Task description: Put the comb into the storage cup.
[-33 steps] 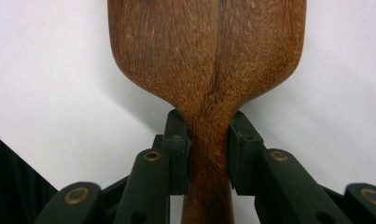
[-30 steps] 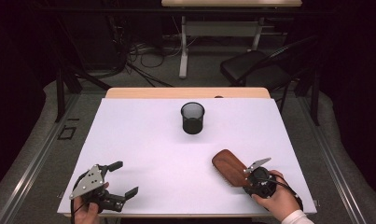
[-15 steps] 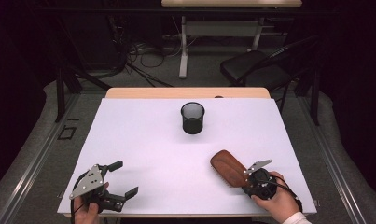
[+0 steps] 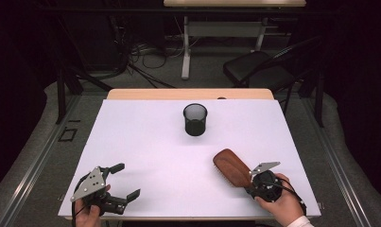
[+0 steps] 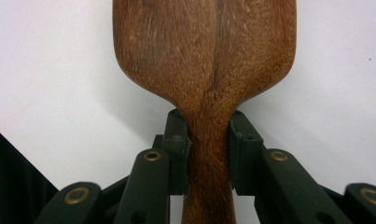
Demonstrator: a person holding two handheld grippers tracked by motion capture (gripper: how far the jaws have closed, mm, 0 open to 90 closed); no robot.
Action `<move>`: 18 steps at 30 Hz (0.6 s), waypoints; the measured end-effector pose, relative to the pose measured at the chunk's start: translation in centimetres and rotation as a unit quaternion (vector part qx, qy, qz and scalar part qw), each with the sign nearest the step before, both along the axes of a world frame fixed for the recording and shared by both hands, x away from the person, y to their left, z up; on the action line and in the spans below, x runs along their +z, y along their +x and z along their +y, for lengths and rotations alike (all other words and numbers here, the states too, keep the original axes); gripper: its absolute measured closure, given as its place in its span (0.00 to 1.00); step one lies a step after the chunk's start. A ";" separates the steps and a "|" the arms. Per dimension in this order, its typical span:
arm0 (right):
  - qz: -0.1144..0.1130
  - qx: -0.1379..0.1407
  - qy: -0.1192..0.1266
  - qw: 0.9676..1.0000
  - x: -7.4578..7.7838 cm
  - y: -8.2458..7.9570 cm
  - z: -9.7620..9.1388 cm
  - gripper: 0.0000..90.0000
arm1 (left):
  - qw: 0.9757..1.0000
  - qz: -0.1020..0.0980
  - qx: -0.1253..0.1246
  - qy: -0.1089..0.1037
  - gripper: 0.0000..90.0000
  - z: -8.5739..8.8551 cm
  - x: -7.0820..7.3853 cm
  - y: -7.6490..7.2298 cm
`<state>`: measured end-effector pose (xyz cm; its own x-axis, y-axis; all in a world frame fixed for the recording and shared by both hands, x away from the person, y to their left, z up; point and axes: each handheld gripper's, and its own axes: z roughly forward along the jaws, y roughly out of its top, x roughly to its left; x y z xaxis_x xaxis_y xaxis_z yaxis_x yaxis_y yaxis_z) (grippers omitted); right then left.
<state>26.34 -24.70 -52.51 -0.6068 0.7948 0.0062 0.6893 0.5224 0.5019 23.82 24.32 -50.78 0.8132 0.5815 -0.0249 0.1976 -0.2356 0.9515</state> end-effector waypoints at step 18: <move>-0.044 -0.019 0.046 0.998 1.1 -0.1 -0.3 0.80 | 1.000 0.000 -0.002 0.003 0.00 0.0 0.0 0.0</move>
<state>26.26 -24.99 -51.37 -0.5777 0.8158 0.0281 0.6587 0.4455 0.6064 23.84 24.33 -50.78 0.8152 0.5788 -0.0224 0.1975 -0.2415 0.9501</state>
